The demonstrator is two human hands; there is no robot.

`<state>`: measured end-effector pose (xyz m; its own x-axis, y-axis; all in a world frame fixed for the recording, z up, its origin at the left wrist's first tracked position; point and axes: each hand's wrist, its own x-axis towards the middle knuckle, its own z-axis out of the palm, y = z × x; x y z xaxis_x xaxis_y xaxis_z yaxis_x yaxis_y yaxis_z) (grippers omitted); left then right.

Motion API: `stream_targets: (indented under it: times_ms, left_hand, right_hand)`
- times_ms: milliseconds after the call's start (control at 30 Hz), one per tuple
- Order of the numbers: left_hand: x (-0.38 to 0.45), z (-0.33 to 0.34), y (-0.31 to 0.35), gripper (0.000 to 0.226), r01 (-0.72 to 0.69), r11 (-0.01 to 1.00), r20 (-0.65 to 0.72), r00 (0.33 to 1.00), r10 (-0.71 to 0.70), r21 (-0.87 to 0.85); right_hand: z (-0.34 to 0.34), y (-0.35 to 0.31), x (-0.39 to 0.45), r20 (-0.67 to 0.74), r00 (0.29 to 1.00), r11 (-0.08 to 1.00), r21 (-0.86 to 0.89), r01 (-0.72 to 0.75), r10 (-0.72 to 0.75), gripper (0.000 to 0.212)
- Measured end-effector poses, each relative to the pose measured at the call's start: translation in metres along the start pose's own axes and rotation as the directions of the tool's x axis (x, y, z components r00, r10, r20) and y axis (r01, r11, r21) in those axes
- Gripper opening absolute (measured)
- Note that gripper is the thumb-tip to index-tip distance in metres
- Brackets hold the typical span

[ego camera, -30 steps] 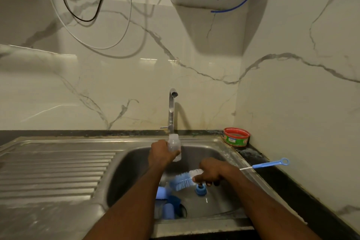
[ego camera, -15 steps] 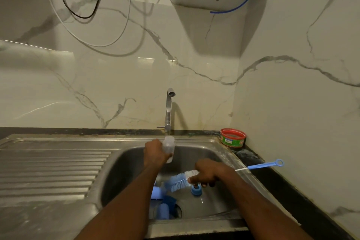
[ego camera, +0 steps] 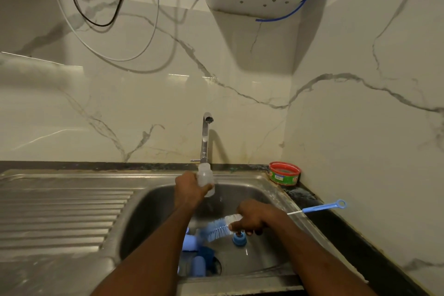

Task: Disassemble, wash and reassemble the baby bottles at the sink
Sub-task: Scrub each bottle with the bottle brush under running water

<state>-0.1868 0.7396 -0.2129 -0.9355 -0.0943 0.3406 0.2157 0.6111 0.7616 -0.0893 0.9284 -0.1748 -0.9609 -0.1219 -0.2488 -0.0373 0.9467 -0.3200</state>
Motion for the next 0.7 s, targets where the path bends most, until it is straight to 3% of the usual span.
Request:
stream_targets:
  times_ms: [267,433,500,600,700]
  left_hand:
    - [-0.0059,-0.007,0.0077,0.042,0.0,0.981,0.041,0.999,-0.008,0.193]
    - [-0.0064,-0.007,0.0061,0.043,-0.016,0.977,-0.03,0.999,0.023,0.213]
    - [-0.0071,-0.0082,0.0084,0.044,-0.019,0.965,0.016,1.0,0.015,0.26]
    - [-0.0062,-0.0084,0.009,0.046,-0.042,0.976,-0.039,0.998,0.051,0.213]
    - [-0.0089,-0.0057,0.0069,0.043,-0.063,0.964,0.051,0.997,0.051,0.259]
  right_hand:
    - [0.0001,-0.0023,-0.001,-0.014,1.0,1.0,0.01,-0.016,0.016,0.033]
    - [-0.0007,-0.0014,-0.0014,-0.01,1.0,1.0,0.004,-0.004,0.004,0.022]
    - [-0.0008,-0.0013,-0.0024,-0.011,1.0,1.0,0.007,-0.003,0.003,0.026]
    - [-0.0019,-0.0017,-0.003,-0.004,1.0,1.0,0.009,-0.007,0.007,0.03]
    - [-0.0031,-0.0031,-0.0055,-0.01,1.0,1.0,0.001,-0.012,0.012,0.03]
